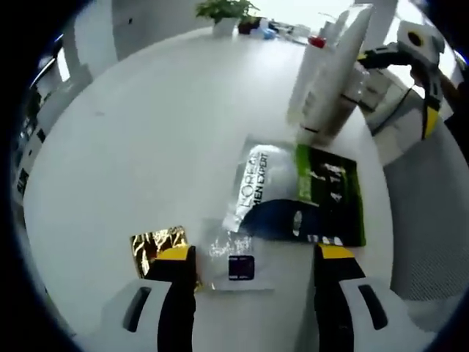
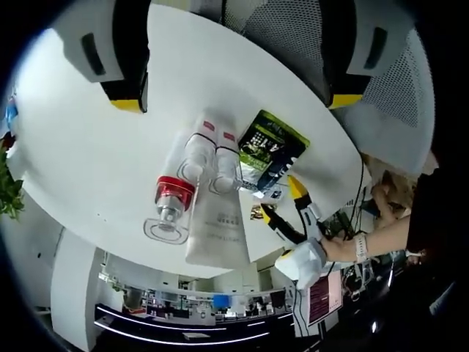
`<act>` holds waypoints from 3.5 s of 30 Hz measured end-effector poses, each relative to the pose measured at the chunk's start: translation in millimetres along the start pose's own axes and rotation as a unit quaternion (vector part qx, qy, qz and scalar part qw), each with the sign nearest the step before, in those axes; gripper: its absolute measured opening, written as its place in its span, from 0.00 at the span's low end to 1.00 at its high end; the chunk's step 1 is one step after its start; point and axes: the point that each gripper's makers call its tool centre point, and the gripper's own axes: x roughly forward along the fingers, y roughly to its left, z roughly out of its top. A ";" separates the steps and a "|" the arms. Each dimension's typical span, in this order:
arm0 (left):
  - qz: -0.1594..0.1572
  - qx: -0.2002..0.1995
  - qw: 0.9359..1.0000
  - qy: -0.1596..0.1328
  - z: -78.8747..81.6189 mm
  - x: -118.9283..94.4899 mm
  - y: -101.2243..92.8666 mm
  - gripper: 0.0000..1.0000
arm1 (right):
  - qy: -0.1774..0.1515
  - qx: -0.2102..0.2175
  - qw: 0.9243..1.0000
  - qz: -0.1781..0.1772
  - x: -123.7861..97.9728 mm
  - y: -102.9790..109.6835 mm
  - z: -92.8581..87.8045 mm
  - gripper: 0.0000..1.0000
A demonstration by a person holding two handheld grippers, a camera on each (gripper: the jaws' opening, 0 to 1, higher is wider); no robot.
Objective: Arrange the skincare products in the storage area until every visible bottle or jar stands upright without overlapping.
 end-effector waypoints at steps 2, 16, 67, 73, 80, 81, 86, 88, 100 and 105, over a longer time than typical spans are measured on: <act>0.007 -0.004 1.000 0.000 -0.2 -0.3 3.1 0.57 | -0.001 0.000 1.000 0.000 0.4 0.1 0.8 1.00; 0.049 0.026 0.998 0.006 -2.2 1.0 13.1 0.44 | -0.002 0.003 1.000 -0.003 -1.2 -5.6 -1.0 1.00; 0.026 0.069 0.997 0.035 -28.9 -9.8 -23.2 0.37 | -0.006 -0.011 1.000 0.015 4.9 -4.4 8.1 1.00; 0.021 0.076 0.996 0.034 -30.5 -9.8 -33.4 0.37 | -0.008 -0.011 1.000 0.022 6.1 -1.4 9.9 1.00; 0.000 0.086 0.996 0.029 -30.3 -8.6 -50.8 0.37 | -0.005 -0.014 1.000 0.024 8.0 0.9 8.6 1.00; -0.003 0.088 0.996 0.028 -30.0 -8.5 -52.8 0.37 | -0.005 -0.013 1.000 0.025 8.0 1.0 8.4 1.00; 0.004 0.106 0.994 0.037 -33.2 -8.1 -54.7 0.37 | -0.005 -0.013 1.000 0.023 7.9 1.2 7.7 1.00; 0.004 0.111 0.993 0.038 -33.0 -8.2 -56.8 0.37 | -0.005 -0.012 1.000 0.023 7.7 1.5 7.4 1.00; -0.011 0.137 0.990 0.038 -36.1 -6.6 -73.2 0.37 | -0.003 -0.011 1.000 0.024 8.6 2.1 4.8 1.00; -0.007 0.148 0.988 0.039 -35.5 -6.4 -73.2 0.37 | -0.004 -0.012 1.000 0.025 9.4 2.6 4.7 1.00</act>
